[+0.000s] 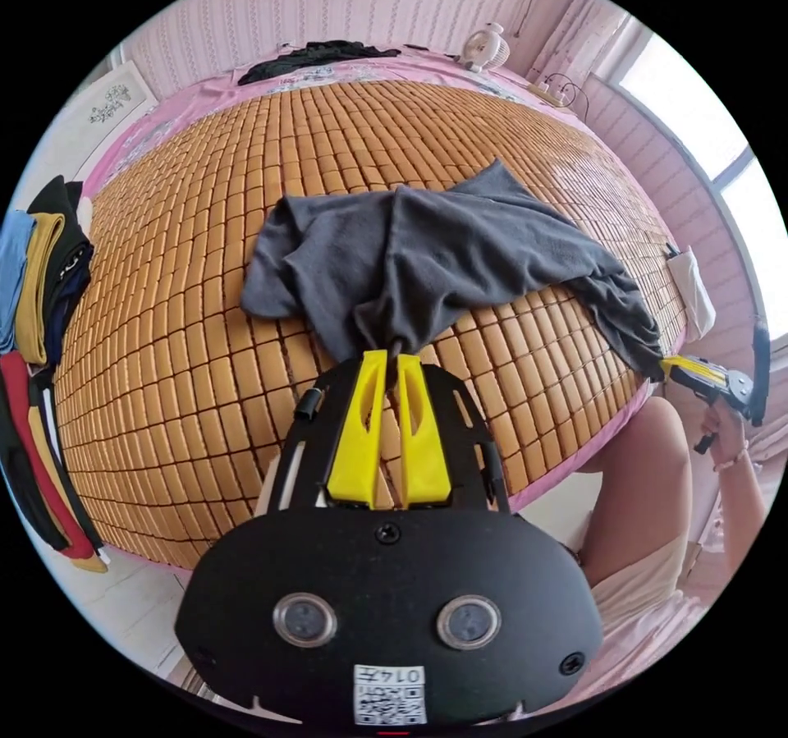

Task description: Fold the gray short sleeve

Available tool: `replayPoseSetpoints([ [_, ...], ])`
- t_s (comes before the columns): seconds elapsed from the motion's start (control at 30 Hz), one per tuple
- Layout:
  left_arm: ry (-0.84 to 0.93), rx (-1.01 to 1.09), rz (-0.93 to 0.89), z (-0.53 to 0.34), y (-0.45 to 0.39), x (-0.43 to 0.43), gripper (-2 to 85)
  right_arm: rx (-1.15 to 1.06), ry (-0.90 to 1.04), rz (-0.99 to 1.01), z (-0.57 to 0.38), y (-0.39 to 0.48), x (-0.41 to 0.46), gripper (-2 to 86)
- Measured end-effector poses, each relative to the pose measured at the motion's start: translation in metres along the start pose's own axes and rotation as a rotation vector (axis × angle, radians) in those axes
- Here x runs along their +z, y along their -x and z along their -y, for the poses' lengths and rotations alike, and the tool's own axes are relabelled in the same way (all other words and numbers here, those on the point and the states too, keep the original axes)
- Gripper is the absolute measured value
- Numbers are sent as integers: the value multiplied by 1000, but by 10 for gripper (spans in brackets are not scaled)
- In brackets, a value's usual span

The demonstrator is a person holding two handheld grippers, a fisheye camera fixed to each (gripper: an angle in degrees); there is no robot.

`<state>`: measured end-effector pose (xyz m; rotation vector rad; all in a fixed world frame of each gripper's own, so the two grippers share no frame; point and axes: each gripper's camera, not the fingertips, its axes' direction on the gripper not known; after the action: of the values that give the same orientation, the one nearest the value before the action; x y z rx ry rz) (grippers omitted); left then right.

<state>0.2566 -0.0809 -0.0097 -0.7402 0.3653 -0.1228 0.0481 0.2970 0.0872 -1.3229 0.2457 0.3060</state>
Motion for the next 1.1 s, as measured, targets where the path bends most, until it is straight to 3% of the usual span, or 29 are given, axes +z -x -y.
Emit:
replayPoseSetpoints([
  [0.2, -206, 5, -138, -31, 30, -89, -5, 4, -228, -64, -35, -9, -87, -6],
  [0.57, -634, 169, 137, -60, 63, -346, -10, -116, -589, -95, -78, 32, -227, -5],
  [0.83, -765, 104, 65, -30, 80, -397, -10, -131, -764, -107, -73, 48, -312, -5],
  [1.0, -866, 102, -8, 0, 78, -399, -9, -335, -998, 77, -99, 92, -374, 0],
  [1.1, -878, -12, -59, 9, 105, -386, -3, -606, -904, 325, -100, 148, -367, 8],
])
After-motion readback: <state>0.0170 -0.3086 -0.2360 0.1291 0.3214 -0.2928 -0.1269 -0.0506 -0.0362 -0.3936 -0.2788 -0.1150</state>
